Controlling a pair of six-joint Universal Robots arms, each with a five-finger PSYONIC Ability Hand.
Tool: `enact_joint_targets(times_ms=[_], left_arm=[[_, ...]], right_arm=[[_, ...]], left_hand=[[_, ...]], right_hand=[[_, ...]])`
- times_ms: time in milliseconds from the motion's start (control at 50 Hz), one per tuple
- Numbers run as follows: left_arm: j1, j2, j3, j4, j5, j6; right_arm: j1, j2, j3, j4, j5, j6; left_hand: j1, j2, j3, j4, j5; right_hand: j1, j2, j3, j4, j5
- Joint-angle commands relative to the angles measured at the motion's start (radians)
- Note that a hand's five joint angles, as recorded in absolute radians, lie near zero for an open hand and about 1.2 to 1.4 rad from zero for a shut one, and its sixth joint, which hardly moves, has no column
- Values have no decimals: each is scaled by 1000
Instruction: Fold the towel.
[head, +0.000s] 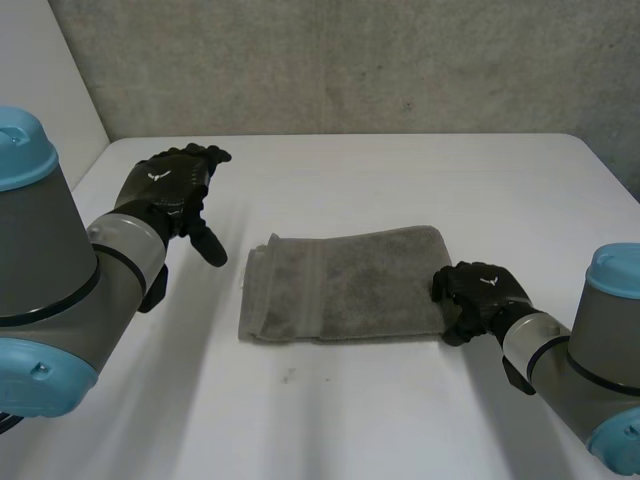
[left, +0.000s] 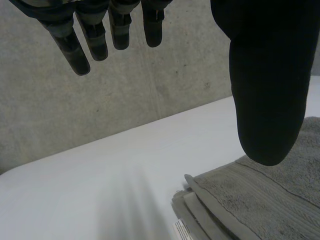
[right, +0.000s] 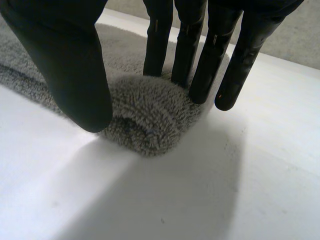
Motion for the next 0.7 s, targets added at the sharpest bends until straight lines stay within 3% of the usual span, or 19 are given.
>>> enact_joint_targets(times_ms=[20,140,240,280,460,520,560,700], left_arm=[[-3,-3,-10,14,0,2],[-3,-4,-11,17,0,2],[-4,-7,-11,26,0,2],[-4,-9,-11,31,0,2],[0,-3,-22,46,0,3],[0,0,-19,46,0,3],[0,0,-17,46,0,3],[0,5,-17,46,0,3]], right_arm=[[3,40,-4,-49,12,-27],[-5,51,-10,-81,27,-69],[-34,38,-5,-79,36,-72],[-43,28,-5,-92,35,-77],[-23,34,-67,-108,41,-207],[32,24,-107,-113,47,-317],[179,24,-181,-118,75,-392],[397,84,-277,-159,90,-437]], left_hand=[[-3,10,7,8,-33],[-3,10,7,8,-33],[-3,10,7,8,-33],[-3,10,7,8,-33],[-3,10,7,8,-33],[-3,10,7,8,-33],[-3,10,7,8,-33],[-3,10,7,8,-33]], right_hand=[[234,136,152,157,153],[134,36,52,57,53],[422,324,339,345,341],[821,723,739,745,740],[823,725,741,746,742],[823,725,741,746,742],[823,725,741,746,742],[823,725,741,746,742]])
